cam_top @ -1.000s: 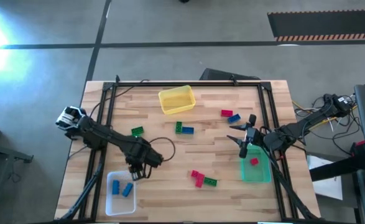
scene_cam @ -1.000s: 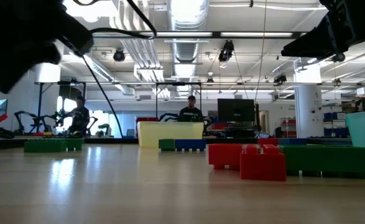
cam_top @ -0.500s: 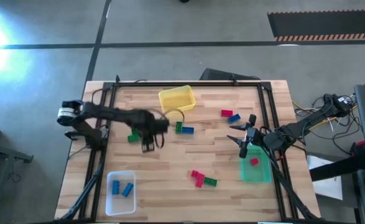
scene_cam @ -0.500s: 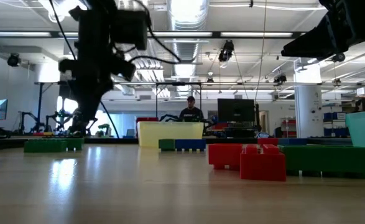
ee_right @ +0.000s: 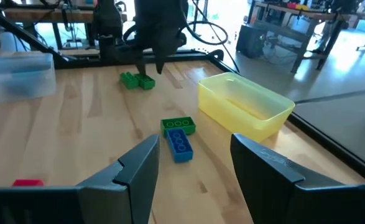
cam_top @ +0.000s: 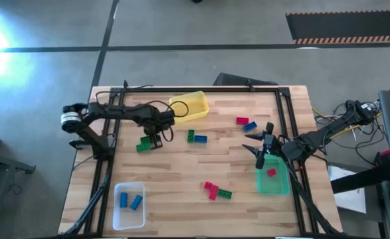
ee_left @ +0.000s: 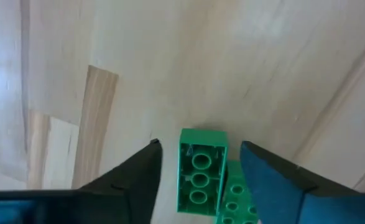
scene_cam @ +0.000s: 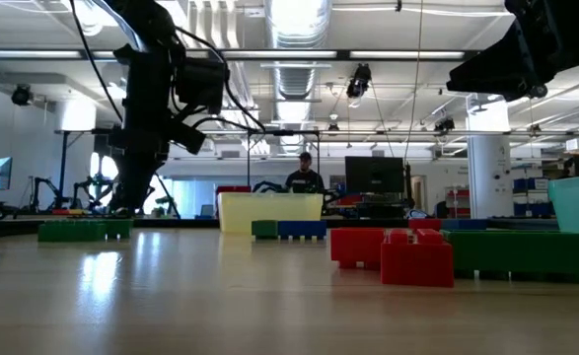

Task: Sort & place blocks by color
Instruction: Put the green game piece into the yellow bin

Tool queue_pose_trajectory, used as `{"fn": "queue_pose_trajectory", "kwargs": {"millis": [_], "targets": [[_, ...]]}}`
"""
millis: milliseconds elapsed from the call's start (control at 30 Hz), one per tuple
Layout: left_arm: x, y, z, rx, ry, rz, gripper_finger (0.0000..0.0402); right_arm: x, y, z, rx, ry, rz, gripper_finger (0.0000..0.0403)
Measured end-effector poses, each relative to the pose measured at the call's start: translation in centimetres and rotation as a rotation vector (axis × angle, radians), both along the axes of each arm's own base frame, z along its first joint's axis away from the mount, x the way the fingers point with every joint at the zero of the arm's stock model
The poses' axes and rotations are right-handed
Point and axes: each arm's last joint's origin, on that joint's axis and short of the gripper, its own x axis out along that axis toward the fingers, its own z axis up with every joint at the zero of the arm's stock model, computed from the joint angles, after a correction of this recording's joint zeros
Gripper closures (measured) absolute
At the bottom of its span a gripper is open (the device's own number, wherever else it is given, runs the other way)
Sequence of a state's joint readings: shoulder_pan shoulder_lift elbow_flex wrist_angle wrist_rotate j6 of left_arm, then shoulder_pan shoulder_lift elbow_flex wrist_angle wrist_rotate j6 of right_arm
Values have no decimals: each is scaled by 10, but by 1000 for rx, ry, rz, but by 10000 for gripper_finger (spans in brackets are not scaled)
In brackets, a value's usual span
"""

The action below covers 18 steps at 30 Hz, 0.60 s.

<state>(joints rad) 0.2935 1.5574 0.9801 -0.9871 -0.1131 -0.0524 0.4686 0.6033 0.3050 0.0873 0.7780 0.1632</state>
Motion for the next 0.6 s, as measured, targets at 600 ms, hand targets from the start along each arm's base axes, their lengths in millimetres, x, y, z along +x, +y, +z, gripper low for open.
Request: {"fn": "queue_pose_trajectory", "kwargs": {"millis": [600], "targets": [[-12, -3, -37, 40, -6, -41, 126, 0, 0, 1, 62, -26, -15, 213]]}}
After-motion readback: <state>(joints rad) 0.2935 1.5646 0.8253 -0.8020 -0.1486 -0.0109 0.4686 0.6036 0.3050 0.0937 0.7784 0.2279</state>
